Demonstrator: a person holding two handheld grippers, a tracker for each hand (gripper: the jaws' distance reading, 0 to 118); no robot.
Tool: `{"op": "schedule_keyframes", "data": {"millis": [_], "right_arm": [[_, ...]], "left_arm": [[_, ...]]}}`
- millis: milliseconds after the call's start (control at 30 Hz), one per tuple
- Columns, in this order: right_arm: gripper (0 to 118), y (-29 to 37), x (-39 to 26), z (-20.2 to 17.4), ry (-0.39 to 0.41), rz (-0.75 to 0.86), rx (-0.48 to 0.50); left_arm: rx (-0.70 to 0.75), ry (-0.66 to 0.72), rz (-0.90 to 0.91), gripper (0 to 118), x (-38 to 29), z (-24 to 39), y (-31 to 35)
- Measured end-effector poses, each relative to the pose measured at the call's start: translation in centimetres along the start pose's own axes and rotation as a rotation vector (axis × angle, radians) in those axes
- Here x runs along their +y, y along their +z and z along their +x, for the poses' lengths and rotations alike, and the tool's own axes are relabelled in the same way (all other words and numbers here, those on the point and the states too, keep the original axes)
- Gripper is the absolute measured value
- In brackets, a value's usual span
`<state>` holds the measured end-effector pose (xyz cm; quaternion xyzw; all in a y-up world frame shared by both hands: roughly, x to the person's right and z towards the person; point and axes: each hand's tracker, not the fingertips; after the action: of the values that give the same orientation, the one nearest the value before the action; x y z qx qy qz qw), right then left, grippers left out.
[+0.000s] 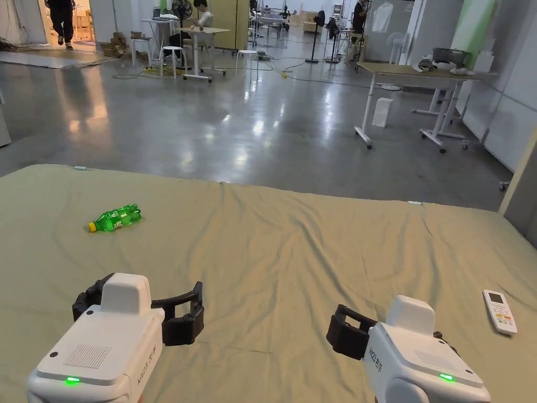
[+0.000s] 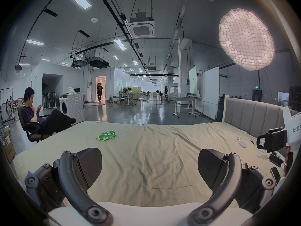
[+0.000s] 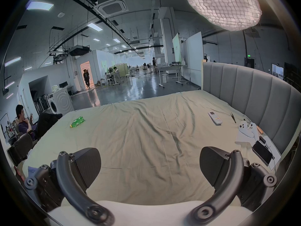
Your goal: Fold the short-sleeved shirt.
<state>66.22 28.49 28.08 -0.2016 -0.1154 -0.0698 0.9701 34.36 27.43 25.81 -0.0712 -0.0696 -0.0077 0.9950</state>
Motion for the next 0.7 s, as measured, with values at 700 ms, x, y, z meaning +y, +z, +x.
{"op": "schedule_keyframes", "data": {"millis": [700], "right_arm": [[118,0.6,-1.7,-0.1,0.115,0.178,-0.009]], "left_arm": [[-0.007,-0.012,0.005,117,-0.1,0.1,-0.3]]}}
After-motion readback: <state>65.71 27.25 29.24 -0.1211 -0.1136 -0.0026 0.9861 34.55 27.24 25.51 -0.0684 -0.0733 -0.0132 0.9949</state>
